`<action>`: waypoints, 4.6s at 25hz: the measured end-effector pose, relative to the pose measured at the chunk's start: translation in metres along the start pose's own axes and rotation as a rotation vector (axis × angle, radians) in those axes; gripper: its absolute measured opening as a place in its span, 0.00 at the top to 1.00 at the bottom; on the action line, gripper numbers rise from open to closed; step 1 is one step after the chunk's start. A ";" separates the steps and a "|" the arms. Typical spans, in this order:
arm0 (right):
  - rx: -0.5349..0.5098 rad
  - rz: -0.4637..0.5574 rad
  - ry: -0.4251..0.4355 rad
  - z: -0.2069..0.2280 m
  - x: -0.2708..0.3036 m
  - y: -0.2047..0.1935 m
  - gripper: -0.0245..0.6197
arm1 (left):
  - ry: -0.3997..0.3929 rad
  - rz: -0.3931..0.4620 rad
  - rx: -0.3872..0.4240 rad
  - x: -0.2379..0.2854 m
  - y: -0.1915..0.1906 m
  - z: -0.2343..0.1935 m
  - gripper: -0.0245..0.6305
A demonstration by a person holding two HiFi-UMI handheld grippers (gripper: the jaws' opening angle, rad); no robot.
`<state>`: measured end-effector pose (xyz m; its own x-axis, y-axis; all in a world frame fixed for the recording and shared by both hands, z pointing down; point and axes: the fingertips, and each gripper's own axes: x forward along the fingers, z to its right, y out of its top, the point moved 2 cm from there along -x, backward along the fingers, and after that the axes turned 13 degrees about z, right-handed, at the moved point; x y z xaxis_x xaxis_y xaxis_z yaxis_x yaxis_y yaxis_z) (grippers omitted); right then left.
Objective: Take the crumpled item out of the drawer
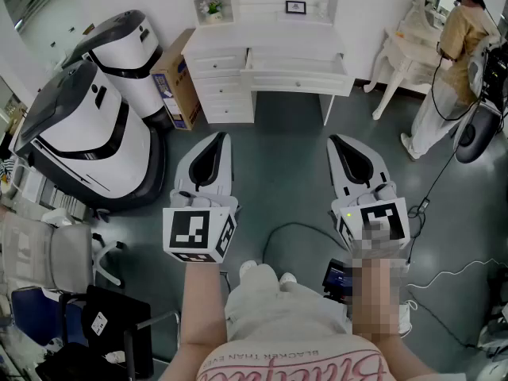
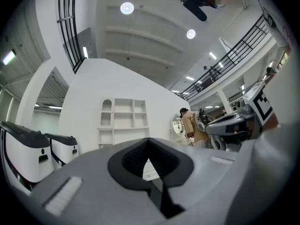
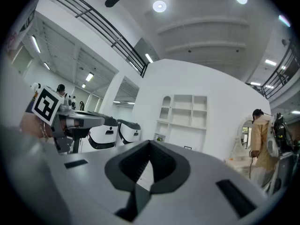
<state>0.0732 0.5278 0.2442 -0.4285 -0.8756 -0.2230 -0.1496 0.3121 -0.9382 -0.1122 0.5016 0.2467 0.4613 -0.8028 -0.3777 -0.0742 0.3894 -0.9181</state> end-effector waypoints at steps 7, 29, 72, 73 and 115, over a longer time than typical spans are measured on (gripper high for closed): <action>0.007 0.004 -0.005 0.020 0.002 -0.005 0.95 | 0.018 -0.008 0.012 0.014 -0.003 0.001 0.95; 0.007 0.000 -0.043 0.111 0.159 -0.069 0.95 | 0.005 0.008 -0.003 0.189 -0.085 -0.083 0.95; 0.024 -0.061 -0.022 0.240 0.487 -0.209 0.95 | 0.032 -0.048 -0.010 0.465 -0.248 -0.253 0.95; 0.021 -0.062 -0.022 0.248 0.496 -0.214 0.95 | 0.034 -0.048 -0.004 0.476 -0.251 -0.255 0.95; 0.211 -0.433 0.151 0.301 0.713 -0.424 0.48 | 0.069 -0.251 -0.014 0.653 -0.411 -0.359 0.95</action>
<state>0.0997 -0.3397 0.4034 -0.4930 -0.8404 0.2249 -0.1657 -0.1631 -0.9726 -0.0982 -0.3449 0.3338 0.4052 -0.9027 -0.1449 0.0227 0.1683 -0.9855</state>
